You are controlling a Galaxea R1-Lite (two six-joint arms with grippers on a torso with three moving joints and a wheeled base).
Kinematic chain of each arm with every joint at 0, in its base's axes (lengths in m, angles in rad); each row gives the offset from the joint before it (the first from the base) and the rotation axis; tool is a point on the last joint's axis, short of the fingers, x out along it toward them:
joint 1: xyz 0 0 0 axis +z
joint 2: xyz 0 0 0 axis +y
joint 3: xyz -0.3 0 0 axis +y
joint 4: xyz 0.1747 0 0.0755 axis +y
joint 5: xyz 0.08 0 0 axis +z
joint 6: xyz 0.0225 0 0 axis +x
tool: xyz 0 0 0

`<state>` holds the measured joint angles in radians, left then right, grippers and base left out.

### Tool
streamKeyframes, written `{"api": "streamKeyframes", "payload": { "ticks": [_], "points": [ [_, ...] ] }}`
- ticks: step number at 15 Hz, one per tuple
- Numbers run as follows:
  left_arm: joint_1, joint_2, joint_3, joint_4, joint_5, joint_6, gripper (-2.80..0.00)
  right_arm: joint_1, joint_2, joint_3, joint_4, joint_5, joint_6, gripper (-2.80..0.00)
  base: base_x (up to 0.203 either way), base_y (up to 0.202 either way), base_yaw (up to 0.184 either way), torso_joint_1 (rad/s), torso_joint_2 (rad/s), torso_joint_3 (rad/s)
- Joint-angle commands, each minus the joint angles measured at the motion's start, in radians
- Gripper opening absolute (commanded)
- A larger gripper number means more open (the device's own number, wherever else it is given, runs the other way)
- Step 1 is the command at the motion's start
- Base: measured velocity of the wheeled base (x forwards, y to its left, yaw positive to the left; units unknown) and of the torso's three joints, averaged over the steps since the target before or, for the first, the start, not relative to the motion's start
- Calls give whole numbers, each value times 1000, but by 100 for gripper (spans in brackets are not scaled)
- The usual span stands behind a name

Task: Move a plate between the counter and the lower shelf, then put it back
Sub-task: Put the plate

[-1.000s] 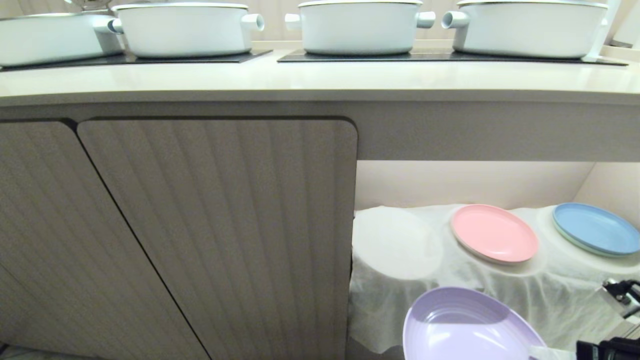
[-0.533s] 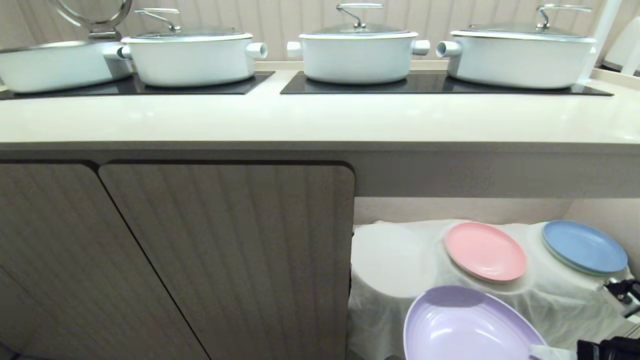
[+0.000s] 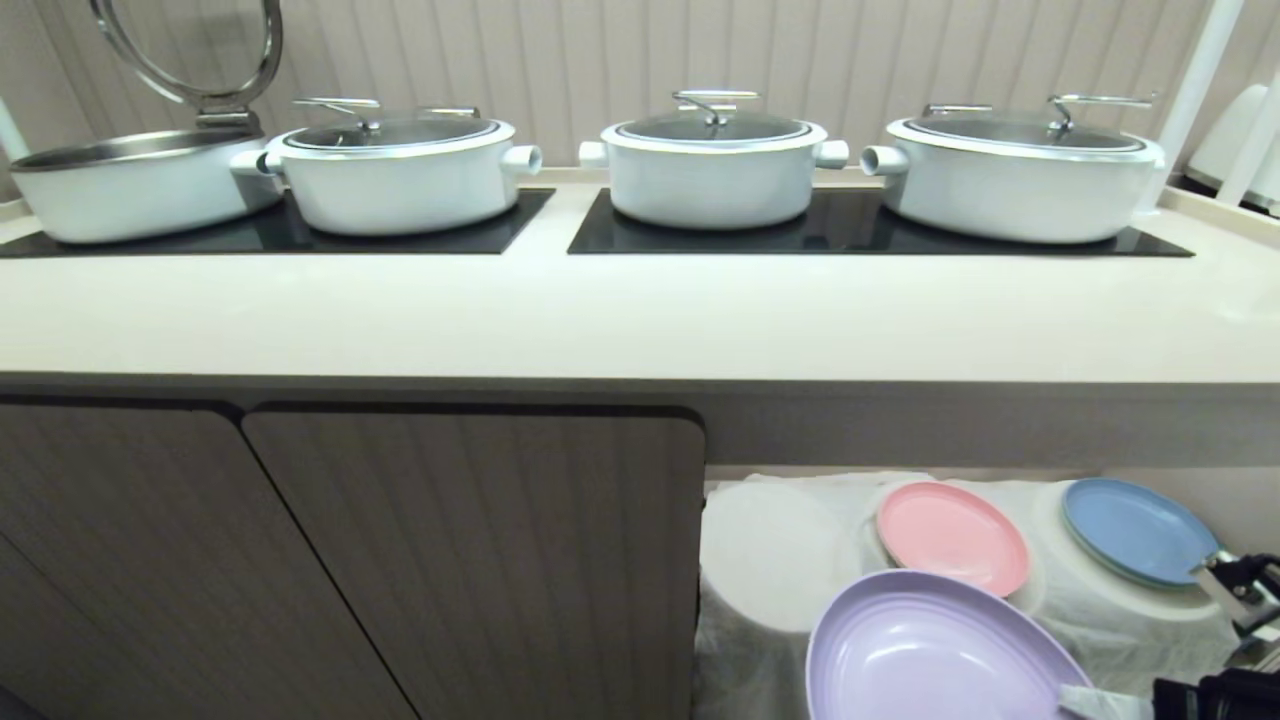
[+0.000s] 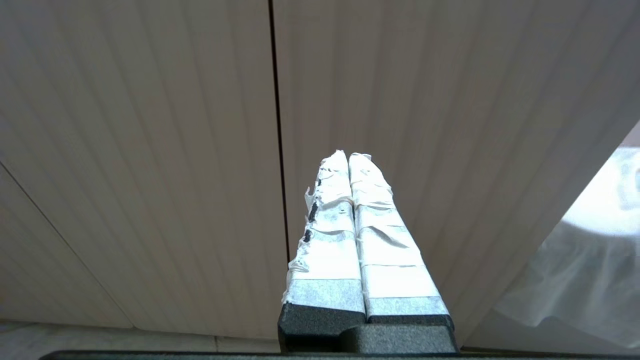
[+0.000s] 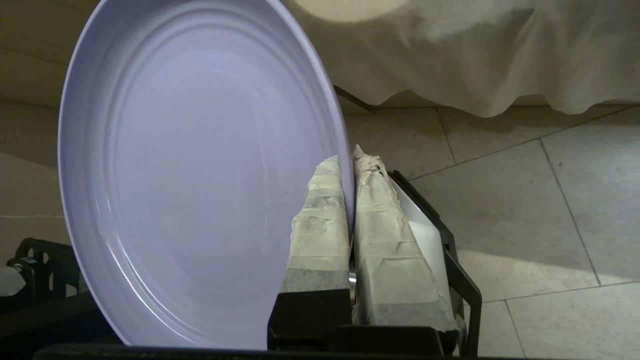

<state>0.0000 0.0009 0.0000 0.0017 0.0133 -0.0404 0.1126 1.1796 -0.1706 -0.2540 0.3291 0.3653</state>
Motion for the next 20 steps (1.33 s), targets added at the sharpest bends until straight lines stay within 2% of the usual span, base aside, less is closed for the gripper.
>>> {"api": "streamKeyframes", "payload": {
  "ticks": [1,20],
  "points": [
    [0,1,0,0,1,-1,-280,2,-8,-1,6,4,0,-280,0,0,0,212,-493,-268],
    [1,1,0,0,1,-1,-280,19,-8,-33,25,5,-5,-280,0,0,0,244,-526,-281]
  ]
}}
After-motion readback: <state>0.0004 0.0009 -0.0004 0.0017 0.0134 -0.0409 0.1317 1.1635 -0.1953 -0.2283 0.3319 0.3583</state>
